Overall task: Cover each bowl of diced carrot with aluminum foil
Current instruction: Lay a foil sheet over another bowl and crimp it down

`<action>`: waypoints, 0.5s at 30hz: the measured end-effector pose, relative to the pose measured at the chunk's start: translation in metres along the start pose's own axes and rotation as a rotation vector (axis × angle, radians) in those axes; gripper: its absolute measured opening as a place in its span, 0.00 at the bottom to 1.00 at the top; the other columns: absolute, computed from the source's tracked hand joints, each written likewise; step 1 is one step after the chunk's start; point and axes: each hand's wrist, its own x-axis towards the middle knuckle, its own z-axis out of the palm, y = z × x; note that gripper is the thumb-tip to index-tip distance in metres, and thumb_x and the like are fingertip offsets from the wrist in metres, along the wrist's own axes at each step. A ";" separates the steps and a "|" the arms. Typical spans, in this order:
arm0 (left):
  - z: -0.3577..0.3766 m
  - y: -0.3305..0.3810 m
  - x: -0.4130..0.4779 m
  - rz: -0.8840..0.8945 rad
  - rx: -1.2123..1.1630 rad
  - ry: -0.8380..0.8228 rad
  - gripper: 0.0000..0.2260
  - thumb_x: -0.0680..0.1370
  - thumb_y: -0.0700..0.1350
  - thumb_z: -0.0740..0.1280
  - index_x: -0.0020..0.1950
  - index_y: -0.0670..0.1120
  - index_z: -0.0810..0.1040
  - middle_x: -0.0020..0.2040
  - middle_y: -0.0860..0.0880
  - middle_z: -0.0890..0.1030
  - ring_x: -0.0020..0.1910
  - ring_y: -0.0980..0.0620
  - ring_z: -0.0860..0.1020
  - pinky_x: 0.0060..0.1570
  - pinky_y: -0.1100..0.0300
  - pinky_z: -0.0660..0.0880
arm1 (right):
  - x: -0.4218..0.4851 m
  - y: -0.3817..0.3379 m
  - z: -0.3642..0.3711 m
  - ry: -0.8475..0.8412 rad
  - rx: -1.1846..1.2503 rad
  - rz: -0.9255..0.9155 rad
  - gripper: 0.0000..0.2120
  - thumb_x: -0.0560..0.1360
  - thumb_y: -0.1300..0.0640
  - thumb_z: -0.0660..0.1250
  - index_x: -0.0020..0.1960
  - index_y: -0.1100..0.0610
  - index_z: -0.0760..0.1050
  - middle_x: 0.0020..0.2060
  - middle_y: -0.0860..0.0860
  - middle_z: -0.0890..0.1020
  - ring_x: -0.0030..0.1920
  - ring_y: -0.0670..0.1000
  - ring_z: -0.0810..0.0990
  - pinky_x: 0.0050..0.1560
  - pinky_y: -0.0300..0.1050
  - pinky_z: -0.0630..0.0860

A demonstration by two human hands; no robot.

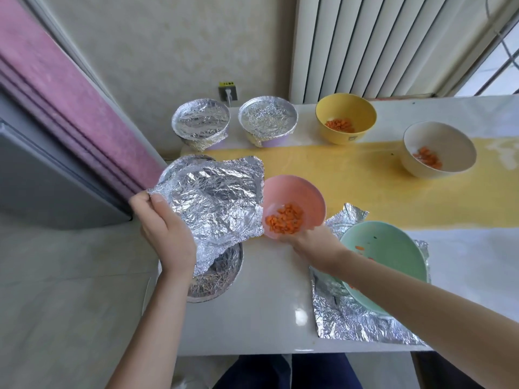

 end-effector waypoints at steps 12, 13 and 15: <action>-0.014 0.009 -0.001 -0.034 -0.081 -0.036 0.05 0.81 0.35 0.53 0.46 0.41 0.63 0.33 0.54 0.62 0.31 0.65 0.66 0.33 0.71 0.61 | -0.017 -0.019 -0.034 0.318 0.650 0.415 0.28 0.74 0.39 0.60 0.67 0.55 0.62 0.59 0.49 0.77 0.57 0.49 0.77 0.58 0.51 0.73; -0.015 0.010 -0.002 -0.034 -0.088 -0.049 0.05 0.81 0.35 0.53 0.46 0.41 0.63 0.33 0.54 0.62 0.31 0.65 0.65 0.33 0.70 0.61 | -0.015 -0.020 -0.040 0.353 0.702 0.422 0.31 0.74 0.39 0.60 0.69 0.56 0.60 0.63 0.51 0.74 0.60 0.48 0.74 0.61 0.50 0.71; -0.015 0.011 -0.005 -0.032 -0.097 -0.085 0.06 0.81 0.36 0.53 0.45 0.42 0.64 0.33 0.54 0.62 0.30 0.62 0.64 0.33 0.67 0.61 | -0.009 -0.025 -0.050 0.360 0.767 0.425 0.38 0.71 0.34 0.59 0.72 0.57 0.56 0.68 0.51 0.69 0.64 0.47 0.70 0.66 0.50 0.68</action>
